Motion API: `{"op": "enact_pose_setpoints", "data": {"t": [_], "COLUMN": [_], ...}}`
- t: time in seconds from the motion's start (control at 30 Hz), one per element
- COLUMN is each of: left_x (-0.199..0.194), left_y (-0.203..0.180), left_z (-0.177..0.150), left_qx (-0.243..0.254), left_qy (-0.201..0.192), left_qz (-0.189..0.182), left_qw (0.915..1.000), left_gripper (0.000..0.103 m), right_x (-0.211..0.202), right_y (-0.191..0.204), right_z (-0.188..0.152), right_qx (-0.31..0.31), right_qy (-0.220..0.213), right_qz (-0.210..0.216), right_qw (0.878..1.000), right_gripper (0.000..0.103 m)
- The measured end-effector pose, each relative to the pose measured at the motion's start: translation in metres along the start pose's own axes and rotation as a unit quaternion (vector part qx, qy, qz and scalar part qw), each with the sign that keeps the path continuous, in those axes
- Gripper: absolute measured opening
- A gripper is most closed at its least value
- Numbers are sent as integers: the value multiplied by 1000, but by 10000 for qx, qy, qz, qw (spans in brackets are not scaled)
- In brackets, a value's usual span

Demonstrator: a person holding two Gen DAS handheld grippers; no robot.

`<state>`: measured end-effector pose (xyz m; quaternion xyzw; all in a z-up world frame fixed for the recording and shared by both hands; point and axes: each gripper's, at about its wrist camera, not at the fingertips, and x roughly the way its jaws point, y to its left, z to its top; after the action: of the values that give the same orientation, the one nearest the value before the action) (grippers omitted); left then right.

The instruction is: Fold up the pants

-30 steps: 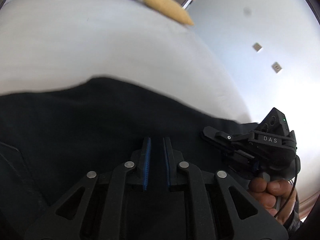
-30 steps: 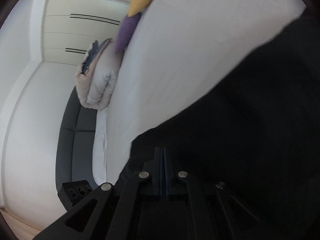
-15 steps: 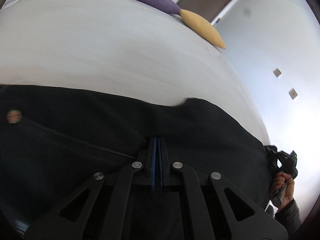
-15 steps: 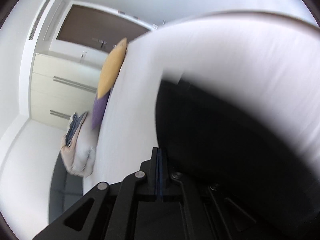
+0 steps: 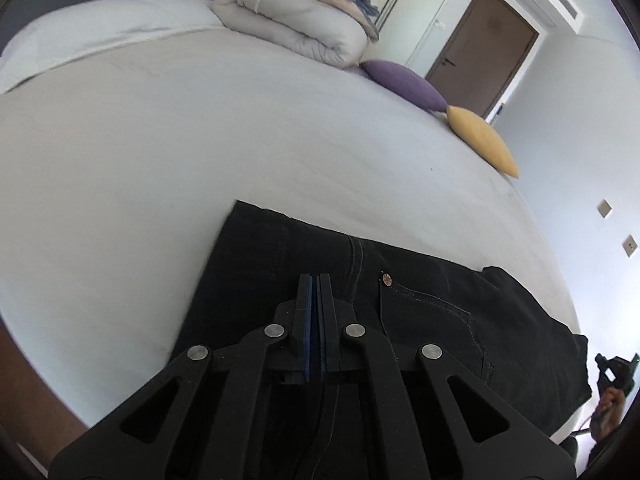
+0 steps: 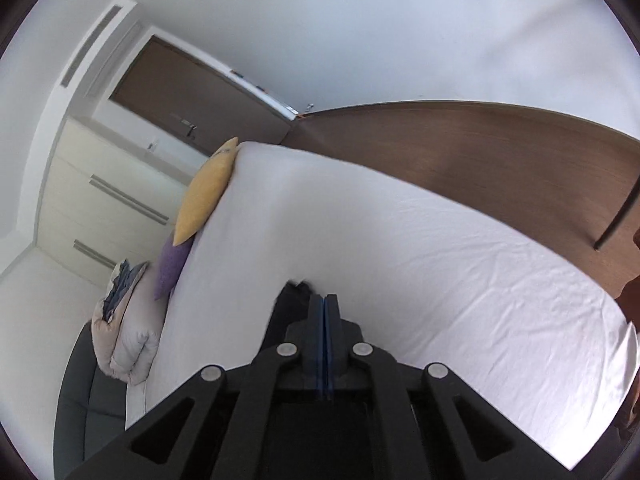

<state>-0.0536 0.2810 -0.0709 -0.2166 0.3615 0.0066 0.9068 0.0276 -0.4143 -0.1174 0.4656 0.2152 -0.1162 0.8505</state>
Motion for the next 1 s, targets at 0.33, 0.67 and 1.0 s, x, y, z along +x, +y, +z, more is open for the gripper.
{"op": "enact_pose_setpoints", "data": {"t": [0.33,0.67,1.0], "left_x": [17,19,-13], "left_y": [-171,-166,-153], "left_z": [-97,-136,-160], "left_qx": [1187,1171,1133], "left_qy": [800,1091,1134], "left_qz": [-1234,-1369,-1438], "left_qw": [9820,9776,9765], "left_gripper": [2,2,2], "right_x": [83,60,-25], "right_y": [151,62,-39], "right_z": [-218,-189,-65], "right_qx": [-1736,-899,96], "right_qy": [2830,2509,520], "right_qz": [1405,820,-452], "right_qw": [9328,9604,9976], "right_gripper": [2,0,0]}}
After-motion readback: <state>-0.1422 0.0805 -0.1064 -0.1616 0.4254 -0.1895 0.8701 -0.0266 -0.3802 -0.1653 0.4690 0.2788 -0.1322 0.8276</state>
